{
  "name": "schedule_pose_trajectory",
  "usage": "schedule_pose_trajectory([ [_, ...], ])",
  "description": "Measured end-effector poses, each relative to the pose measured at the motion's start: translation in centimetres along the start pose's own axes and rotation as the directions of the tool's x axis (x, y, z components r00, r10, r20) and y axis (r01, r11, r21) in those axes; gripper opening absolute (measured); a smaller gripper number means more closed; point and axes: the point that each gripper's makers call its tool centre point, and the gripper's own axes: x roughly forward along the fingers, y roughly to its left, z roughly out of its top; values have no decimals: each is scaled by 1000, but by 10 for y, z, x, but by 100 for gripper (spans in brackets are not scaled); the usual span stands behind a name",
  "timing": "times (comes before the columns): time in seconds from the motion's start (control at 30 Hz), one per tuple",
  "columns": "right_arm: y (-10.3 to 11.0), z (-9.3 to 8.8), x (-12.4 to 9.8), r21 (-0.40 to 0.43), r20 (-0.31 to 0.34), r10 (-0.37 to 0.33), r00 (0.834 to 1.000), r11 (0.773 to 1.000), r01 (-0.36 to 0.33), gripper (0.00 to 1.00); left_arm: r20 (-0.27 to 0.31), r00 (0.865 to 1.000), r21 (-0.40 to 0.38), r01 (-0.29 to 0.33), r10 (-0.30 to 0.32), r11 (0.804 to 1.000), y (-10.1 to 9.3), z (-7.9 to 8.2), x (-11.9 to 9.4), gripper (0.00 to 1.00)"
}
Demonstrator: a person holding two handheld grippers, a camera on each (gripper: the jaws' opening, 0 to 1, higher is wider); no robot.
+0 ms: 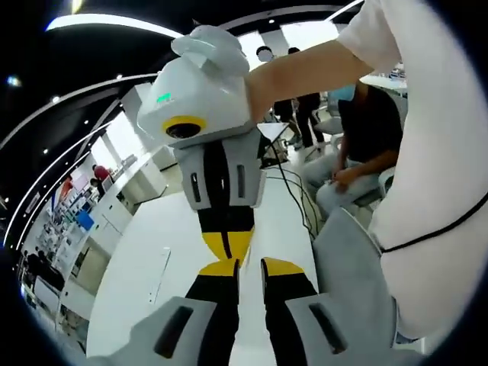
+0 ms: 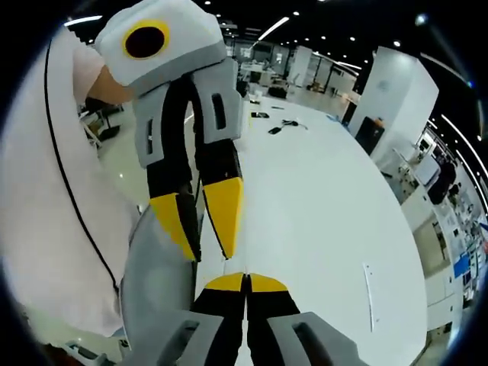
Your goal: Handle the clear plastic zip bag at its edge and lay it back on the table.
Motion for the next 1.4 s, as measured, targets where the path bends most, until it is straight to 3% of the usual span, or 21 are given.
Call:
schedule_pose_trajectory([
  [0.07,0,0,1,5,-3,-2,1000,1000,2,0,-65,998,32,28,-26,999,-5,-10,3,8],
  [0.23,3,0,0,15,-13,-1,1000,1000,2,0,-99,995,49,18,-13,999,-4,-17,9,6],
  [0.3,4,-1,0,12,-19,-5,1000,1000,5,0,-125,992,60,13,-6,998,-2,-21,11,0],
  [0.47,2,-3,0,29,-27,-16,1000,999,16,0,-150,988,50,47,-39,998,-11,-25,12,0],
  [0.87,-9,-7,-3,55,-43,-75,996,995,77,0,-110,989,2,101,-100,995,-33,-19,5,0],
  [1.4,-20,-7,-6,68,-46,-144,988,987,147,0,-74,989,-38,129,-132,991,-57,-17,-1,0],
])
